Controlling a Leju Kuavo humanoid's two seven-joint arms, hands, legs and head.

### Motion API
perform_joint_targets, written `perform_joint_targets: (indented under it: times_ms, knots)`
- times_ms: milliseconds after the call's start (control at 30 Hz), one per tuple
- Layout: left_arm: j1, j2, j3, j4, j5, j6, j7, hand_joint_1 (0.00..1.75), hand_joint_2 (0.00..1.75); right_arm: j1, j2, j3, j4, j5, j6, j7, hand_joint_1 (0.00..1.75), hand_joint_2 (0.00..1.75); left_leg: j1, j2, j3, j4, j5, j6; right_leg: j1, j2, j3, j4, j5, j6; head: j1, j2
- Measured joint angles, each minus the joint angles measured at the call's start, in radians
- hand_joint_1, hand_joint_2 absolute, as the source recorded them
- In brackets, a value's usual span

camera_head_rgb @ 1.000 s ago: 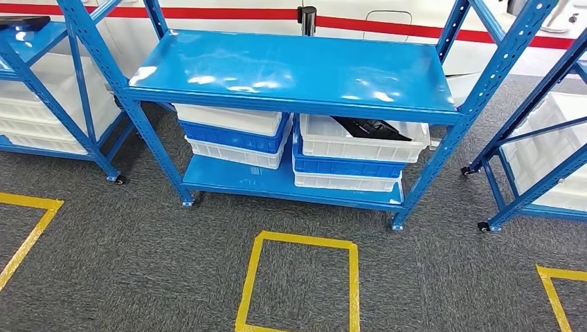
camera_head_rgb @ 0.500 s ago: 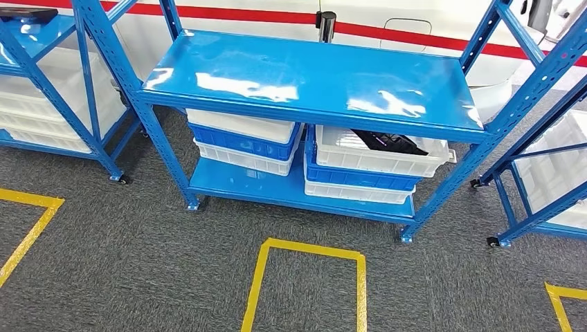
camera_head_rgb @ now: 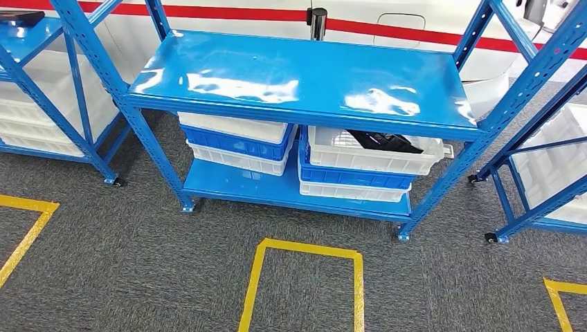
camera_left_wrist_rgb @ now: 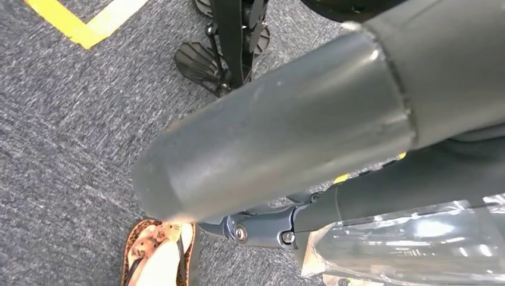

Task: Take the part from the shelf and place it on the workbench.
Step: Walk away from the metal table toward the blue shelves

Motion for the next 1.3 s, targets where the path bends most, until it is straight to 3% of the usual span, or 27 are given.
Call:
perform_joint_targets:
  times_ms: [100, 367, 500, 633, 867, 1000, 1133, 1300]
  knots:
    - [0.0, 0.0, 0.0, 0.0, 0.0, 0.001, 0.0, 0.0, 0.0, 0.0, 0.0, 0.0, 0.0, 0.001, 0.003, -0.004, 0.0, 1.75, 0.001, 0.0, 0.0, 0.0, 0.0, -0.003, 0.001, 0.0, 0.0, 0.0, 0.0, 0.0, 0.0, 0.0]
    - [0.0, -0.001, 0.0, 0.0, 0.0, 0.004, 0.0, 0.0, 0.0, 0.0, 0.0, 0.0, 0.0, 0.003, 0.011, -0.005, 0.0, 1.75, 0.0, 0.0, 0.001, 0.0, 0.0, -0.003, 0.001, 0.0, 0.002, 0.0, 0.0, 0.0, 0.0, 0.0]
    - [0.0, -0.001, 0.0, 0.0, 0.0, 0.003, 0.003, 0.0, 0.0, 0.0, 0.0, -0.001, 0.0, -0.001, 0.015, -0.006, 0.0, 0.0, 0.0, 0.0, 0.001, 0.0, 0.0, -0.003, 0.001, 0.0, 0.002, 0.0, 0.0, 0.0, 0.0, 0.0]
    - [0.0, -0.001, 0.0, 0.0, -0.004, -0.001, 0.024, 0.0, 1.75, 0.0, 0.0, -0.02, 0.0, -0.05, 0.03, -0.034, 0.0, 0.0, 0.0, 0.0, 0.001, 0.0, 0.0, -0.003, 0.001, 0.0, 0.001, 0.0, 0.0, 0.0, 0.0, 0.0]
    - [0.0, -0.001, 0.0, 0.0, -0.011, -0.002, 0.077, 0.0, 1.75, 0.0, 0.001, -0.112, 0.0, -0.16, 0.1, -0.139, 0.0, 0.0, 0.0, 0.0, 0.001, 0.0, 0.0, -0.003, 0.001, 0.0, 0.001, 0.0, 0.0, 0.0, 0.0, 0.0]
    - [0.0, -0.001, -0.006, 0.0, -0.035, 0.002, 0.098, 0.0, 1.75, 0.0, 0.001, -0.151, 0.0, -0.199, 0.11, -0.195, 0.0, 1.75, 0.0, 0.0, 0.001, 0.0, 0.0, -0.003, 0.001, 0.0, 0.001, 0.0, 0.0, 0.0, 0.0, 0.0]
    - [0.006, 0.002, -0.059, -0.001, -0.045, 0.015, 0.108, 0.0, 1.75, 0.003, 0.001, -0.177, -0.003, -0.214, 0.09, -0.249, 0.0, 1.75, 0.0, 0.0, 0.001, 0.0, 0.0, -0.003, 0.001, 0.0, 0.001, 0.0, 0.0, 0.0, 0.0, 0.0]
    - [0.027, 0.018, -0.198, -0.012, 0.035, -0.004, 0.123, 0.0, 1.75, 0.018, -0.005, -0.179, -0.019, -0.231, 0.12, -0.256, 0.0, 1.75, 0.0, 0.0, 0.001, 0.0, 0.0, -0.003, 0.001, 0.0, 0.001, 0.0, 0.0, 0.0, 0.0, 0.0]
